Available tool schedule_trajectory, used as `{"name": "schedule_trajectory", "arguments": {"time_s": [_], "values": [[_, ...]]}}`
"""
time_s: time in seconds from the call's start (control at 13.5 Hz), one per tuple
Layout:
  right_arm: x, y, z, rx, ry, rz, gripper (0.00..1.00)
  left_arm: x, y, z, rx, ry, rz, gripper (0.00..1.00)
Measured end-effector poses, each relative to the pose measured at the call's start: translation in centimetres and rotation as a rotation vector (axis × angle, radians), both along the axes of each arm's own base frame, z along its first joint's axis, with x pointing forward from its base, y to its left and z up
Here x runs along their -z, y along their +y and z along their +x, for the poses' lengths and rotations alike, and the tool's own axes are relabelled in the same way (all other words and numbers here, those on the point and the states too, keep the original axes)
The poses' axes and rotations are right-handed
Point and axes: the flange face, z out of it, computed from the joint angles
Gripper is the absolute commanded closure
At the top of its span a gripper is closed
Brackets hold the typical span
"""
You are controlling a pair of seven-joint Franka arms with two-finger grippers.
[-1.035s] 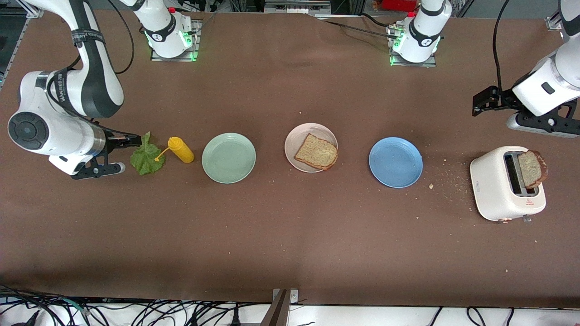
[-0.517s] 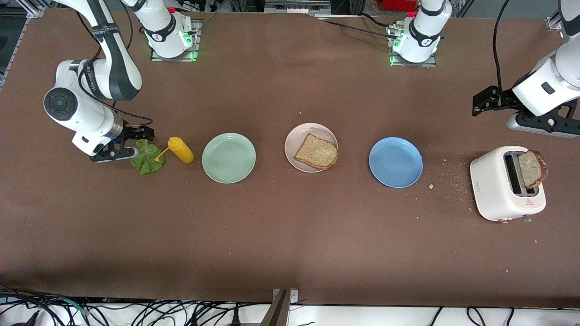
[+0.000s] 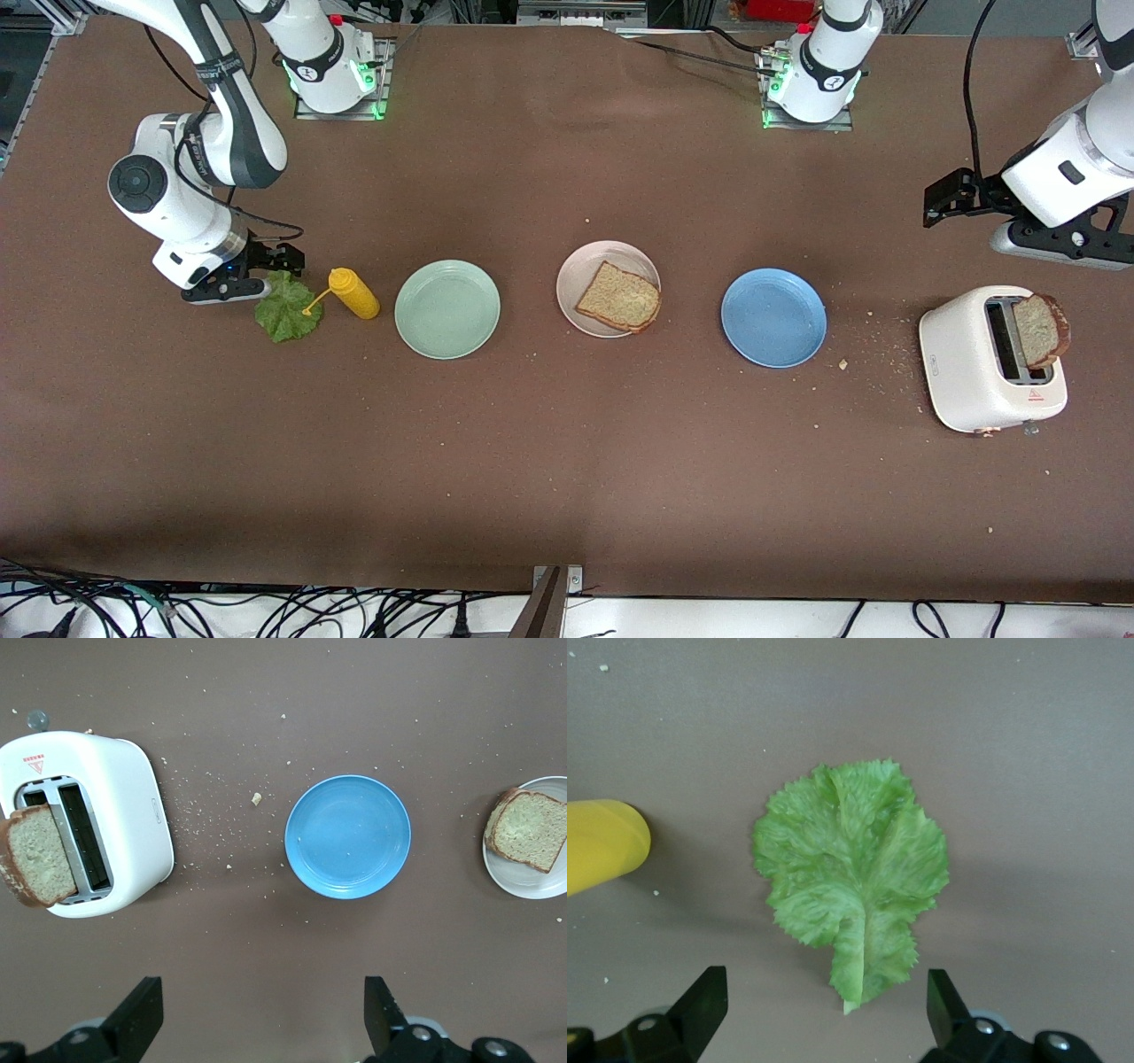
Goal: Make sandwich in beige plate with both arms
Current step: 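Lower the open right gripper toward the lettuce leaf, then close the right gripper on the lettuce leaf stem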
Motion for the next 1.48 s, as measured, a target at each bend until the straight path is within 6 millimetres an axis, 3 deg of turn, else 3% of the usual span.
{"name": "schedule_trajectory", "arguments": {"time_s": [0.59,0.74,0.81,0.89,1.03,1.11,1.48], "values": [[5.1,-0.5,-0.4,0.001,-0.023,-0.007,0.0,0.0,0.0,0.0,0.0,0.0,0.0,0.0],[5.9,-0.6,-0.3,0.001,-0.033,-0.008,0.05,0.0,0.0,0.0,0.0,0.0,0.0,0.0],[6.3,-0.6,-0.3,0.001,-0.037,-0.009,0.12,0.0,0.0,0.0,0.0,0.0,0.0,0.0],[6.8,-0.7,-0.4,0.0,-0.038,-0.01,0.31,0.0,0.0,0.0,0.0,0.0,0.0,0.0],[7.7,-0.7,-0.5,0.0,-0.032,-0.012,0.83,0.0,0.0,0.0,0.0,0.0,0.0,0.0],[7.8,-0.8,-0.6,0.001,-0.03,-0.012,0.97,0.0,0.0,0.0,0.001,0.0,0.0,0.0],[6.6,-0.9,0.3,0.006,-0.024,-0.014,1.0,0.0,-0.4,0.0,0.006,0.0,0.0,0.0]]}}
